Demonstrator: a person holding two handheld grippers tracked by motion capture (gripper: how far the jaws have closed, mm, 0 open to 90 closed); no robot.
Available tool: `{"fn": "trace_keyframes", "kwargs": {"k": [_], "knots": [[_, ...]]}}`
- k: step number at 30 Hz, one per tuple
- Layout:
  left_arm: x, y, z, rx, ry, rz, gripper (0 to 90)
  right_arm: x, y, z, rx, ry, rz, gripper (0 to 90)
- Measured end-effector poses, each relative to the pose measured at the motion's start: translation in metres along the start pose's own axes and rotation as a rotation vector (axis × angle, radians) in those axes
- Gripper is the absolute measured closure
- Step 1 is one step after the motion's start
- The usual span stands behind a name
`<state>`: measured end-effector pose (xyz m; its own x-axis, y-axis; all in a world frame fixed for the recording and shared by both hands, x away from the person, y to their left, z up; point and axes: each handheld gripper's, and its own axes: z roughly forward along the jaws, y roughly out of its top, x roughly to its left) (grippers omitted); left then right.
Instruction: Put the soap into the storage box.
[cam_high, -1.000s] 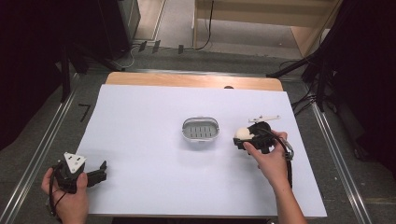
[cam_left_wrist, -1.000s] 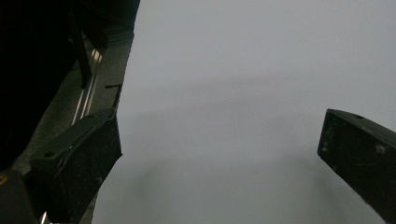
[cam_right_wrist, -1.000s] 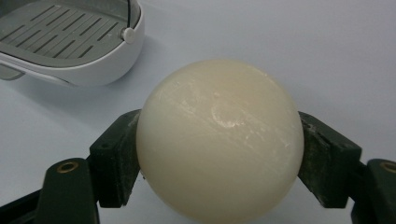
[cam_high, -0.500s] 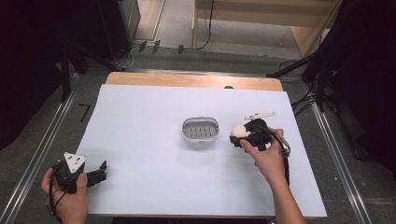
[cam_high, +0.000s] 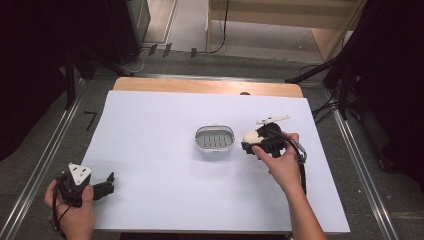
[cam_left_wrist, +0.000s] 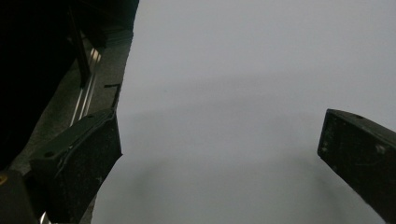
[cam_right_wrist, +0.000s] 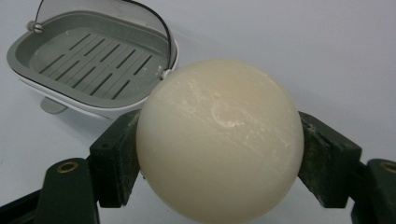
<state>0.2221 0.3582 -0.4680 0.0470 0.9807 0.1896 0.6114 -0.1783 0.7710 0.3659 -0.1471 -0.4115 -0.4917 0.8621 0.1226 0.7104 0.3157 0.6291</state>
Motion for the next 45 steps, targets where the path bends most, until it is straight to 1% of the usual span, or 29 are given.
{"fn": "trace_keyframes", "kwargs": {"k": [10, 13, 20, 45], "knots": [[0.0, 0.0, 0.0, 0.002, 0.002, 0.001, 0.1, 0.008, 0.011, 0.0, -0.006, 0.004, -0.011, 24.4], [0.0, 0.0, 0.0, 0.004, 0.003, 0.006, 0.1, 0.01, 0.014, 0.001, -0.006, 0.007, -0.021, 24.5], [0.0, 0.0, 0.0, 0.007, 0.005, 0.002, 0.1, 0.016, 0.024, 0.0, -0.01, 0.01, -0.039, 24.4], [0.0, 0.0, 0.001, 0.009, 0.002, 0.0, 0.1, 0.041, 0.042, 0.01, -0.016, 0.047, -0.068, 24.4]]}}
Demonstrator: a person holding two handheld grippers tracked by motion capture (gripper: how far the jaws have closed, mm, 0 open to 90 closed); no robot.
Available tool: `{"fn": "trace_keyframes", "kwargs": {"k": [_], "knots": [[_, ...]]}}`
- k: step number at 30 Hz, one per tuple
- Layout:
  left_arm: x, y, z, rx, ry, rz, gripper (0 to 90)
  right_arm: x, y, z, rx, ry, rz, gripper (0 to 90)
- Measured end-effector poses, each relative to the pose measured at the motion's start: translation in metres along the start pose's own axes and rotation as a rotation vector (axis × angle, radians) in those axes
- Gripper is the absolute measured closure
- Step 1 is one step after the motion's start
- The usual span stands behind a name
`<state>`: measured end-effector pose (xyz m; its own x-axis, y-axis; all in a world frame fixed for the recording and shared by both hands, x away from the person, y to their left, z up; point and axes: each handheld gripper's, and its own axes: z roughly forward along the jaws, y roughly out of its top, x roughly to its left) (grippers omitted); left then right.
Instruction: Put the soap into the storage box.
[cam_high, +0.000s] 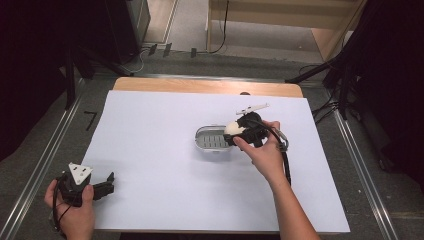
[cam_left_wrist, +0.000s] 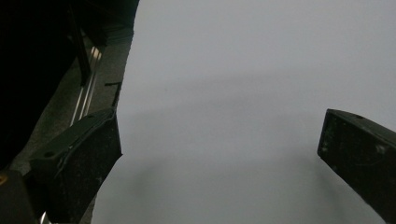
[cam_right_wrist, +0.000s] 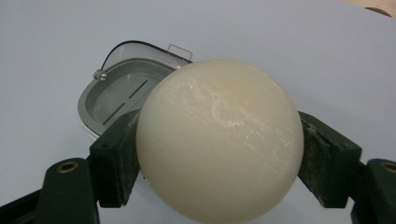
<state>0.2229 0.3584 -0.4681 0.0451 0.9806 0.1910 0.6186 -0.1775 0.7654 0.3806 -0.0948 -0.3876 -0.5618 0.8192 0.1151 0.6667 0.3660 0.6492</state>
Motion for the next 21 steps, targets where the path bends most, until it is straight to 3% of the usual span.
{"fn": "trace_keyframes", "kwargs": {"k": [21], "knots": [[0.0, 0.0, 0.0, 0.002, 0.001, -0.004, 0.1, 0.016, 0.006, 0.018, 0.017, 0.021, -0.023, 24.5]]}}
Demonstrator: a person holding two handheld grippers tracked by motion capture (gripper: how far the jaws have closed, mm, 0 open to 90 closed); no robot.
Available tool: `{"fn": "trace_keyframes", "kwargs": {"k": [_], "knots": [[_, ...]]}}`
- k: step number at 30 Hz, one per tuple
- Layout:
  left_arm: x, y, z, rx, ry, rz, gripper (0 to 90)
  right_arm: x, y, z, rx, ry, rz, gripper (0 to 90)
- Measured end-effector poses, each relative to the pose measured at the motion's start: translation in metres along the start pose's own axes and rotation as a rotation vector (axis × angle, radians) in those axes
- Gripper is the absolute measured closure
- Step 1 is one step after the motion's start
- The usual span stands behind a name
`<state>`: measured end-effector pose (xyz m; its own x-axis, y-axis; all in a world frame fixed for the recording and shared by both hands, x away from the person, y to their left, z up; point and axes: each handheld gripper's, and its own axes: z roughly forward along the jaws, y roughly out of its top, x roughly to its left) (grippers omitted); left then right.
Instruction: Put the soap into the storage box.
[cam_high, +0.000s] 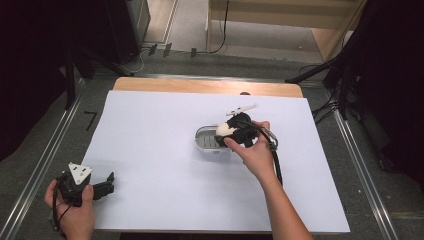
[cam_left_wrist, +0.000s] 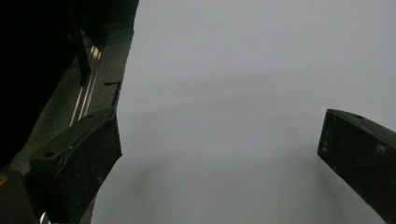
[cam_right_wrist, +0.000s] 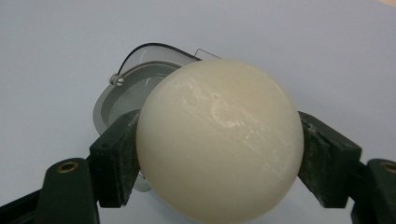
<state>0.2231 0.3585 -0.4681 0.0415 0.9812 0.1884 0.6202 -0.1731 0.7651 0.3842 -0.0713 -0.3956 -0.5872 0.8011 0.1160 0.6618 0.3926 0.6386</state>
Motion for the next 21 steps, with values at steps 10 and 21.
{"fn": "trace_keyframes", "kwargs": {"k": [10, 21], "knots": [[0.0, 0.0, 0.0, -0.002, -0.001, -0.002, 0.1, 0.005, 0.001, 0.006, 0.008, -0.005, -0.008, 24.4], [0.0, 0.0, 0.0, -0.001, 0.0, -0.002, 0.1, 0.01, 0.003, 0.014, 0.015, -0.001, -0.007, 24.4]]}}
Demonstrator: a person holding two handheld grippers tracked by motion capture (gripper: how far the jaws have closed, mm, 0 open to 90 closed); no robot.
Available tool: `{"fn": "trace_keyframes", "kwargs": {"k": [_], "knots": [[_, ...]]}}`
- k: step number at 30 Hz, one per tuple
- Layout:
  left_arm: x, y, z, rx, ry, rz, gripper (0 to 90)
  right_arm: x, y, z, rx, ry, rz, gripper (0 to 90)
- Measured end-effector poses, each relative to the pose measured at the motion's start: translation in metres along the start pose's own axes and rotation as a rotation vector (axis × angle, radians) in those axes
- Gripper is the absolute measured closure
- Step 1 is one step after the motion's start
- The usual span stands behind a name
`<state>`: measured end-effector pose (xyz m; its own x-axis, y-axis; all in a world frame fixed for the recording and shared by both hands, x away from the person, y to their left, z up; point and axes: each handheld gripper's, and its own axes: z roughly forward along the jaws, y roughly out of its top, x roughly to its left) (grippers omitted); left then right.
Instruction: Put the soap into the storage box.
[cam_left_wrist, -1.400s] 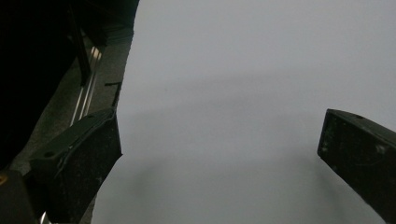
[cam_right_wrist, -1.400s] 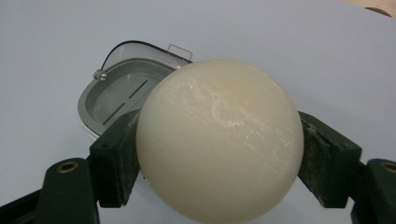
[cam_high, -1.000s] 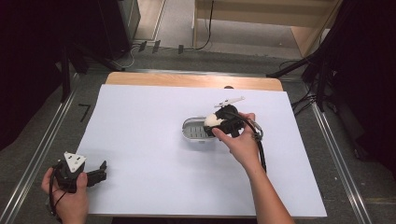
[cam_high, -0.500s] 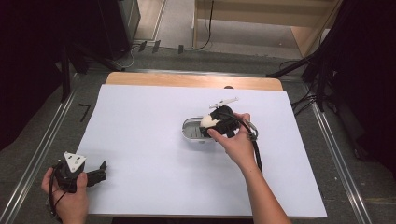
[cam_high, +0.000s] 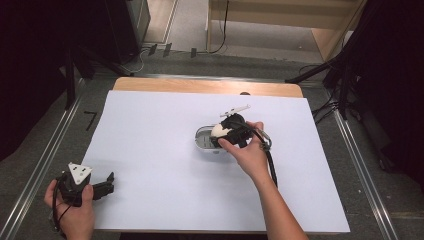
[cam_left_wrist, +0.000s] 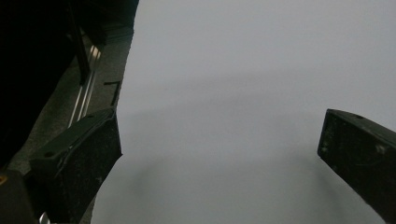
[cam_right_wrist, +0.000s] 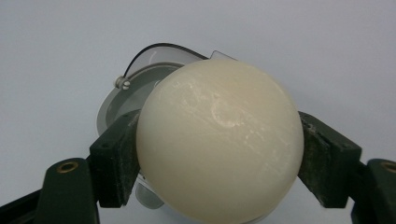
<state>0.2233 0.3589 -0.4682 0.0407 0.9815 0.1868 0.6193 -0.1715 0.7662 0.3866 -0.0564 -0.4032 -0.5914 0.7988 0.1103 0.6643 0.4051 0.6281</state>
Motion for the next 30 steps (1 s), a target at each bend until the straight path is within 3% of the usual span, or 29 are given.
{"fn": "trace_keyframes", "kwargs": {"k": [30], "knots": [[0.001, 0.0, 0.0, 0.003, -0.006, -0.003, 0.1, 0.008, 0.002, 0.02, 0.022, 0.001, 0.01, 24.4]]}}
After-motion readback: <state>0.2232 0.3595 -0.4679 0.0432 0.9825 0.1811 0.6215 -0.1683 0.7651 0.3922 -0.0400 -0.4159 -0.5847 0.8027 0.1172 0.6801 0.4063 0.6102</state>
